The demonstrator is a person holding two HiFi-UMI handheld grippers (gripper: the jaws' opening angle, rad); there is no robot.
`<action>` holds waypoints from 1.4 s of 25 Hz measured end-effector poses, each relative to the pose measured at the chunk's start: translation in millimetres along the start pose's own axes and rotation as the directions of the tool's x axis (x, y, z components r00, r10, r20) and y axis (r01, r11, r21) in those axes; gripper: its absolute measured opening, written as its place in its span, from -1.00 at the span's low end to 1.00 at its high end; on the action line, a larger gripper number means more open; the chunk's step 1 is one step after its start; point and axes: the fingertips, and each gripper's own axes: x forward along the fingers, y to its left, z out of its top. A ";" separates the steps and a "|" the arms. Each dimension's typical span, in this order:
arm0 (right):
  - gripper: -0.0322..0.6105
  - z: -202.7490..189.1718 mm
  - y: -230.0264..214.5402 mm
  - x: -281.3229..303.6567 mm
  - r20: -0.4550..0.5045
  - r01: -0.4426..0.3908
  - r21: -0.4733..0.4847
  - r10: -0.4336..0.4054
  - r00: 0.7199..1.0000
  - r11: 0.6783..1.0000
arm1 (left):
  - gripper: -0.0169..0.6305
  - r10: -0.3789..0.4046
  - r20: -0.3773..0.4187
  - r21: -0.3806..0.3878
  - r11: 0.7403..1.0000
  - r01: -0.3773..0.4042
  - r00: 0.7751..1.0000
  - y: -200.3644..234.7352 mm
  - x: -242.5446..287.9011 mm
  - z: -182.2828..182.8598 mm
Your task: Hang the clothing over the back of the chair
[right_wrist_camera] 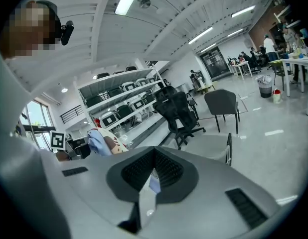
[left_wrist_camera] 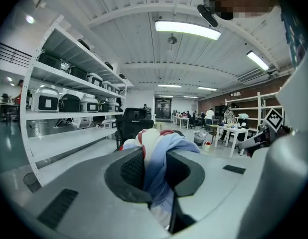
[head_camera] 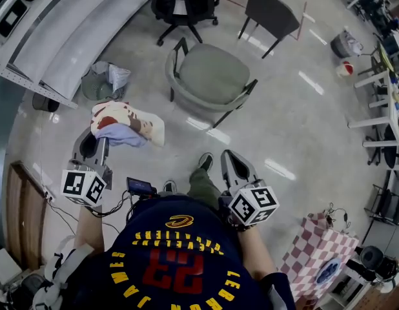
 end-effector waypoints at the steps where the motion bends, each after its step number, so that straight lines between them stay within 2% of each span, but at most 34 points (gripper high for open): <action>1: -0.93 5.4 -6.4 6.6 -0.008 -0.012 0.002 0.012 1.000 1.000 | -0.76 0.014 -0.009 -0.010 1.000 -0.014 1.000 0.4 6.9 -1.0; 5: -0.93 27.8 -35.0 29.8 -0.028 -0.047 0.006 0.047 0.999 0.999 | -0.76 0.042 -0.041 -0.007 0.999 -0.042 0.998 -6.6 33.6 -0.8; 11: -0.93 55.5 -71.9 58.1 -0.040 -0.085 0.015 0.086 0.996 0.996 | -0.76 0.054 -0.070 0.088 0.995 -0.048 0.996 -24.9 69.5 11.6; 15: -0.93 67.7 -102.3 64.3 -0.040 -0.092 0.038 0.094 0.995 0.995 | -0.76 0.059 -0.138 0.140 0.989 -0.039 0.989 -37.0 100.4 -2.1; 18: -0.93 78.1 -124.8 65.2 -0.034 -0.085 0.048 0.087 0.996 0.995 | -0.76 0.074 -0.198 0.155 0.987 -0.043 0.977 -37.3 120.2 -15.4; 20: -0.93 85.9 -139.3 64.1 -0.026 -0.071 0.046 0.072 0.997 0.996 | -0.76 0.072 -0.210 0.162 0.986 -0.038 0.975 -38.4 130.0 -14.4; 29: -0.93 110.6 -193.8 49.8 0.027 0.047 0.092 -0.050 0.998 0.995 | -0.76 -0.029 -0.195 0.187 0.980 0.066 0.980 -63.6 190.7 10.2; 35: -0.93 107.1 -194.2 48.1 0.051 0.111 0.141 -0.119 0.992 0.984 | -0.76 -0.144 -0.224 0.217 0.957 0.193 0.964 -76.6 253.8 14.8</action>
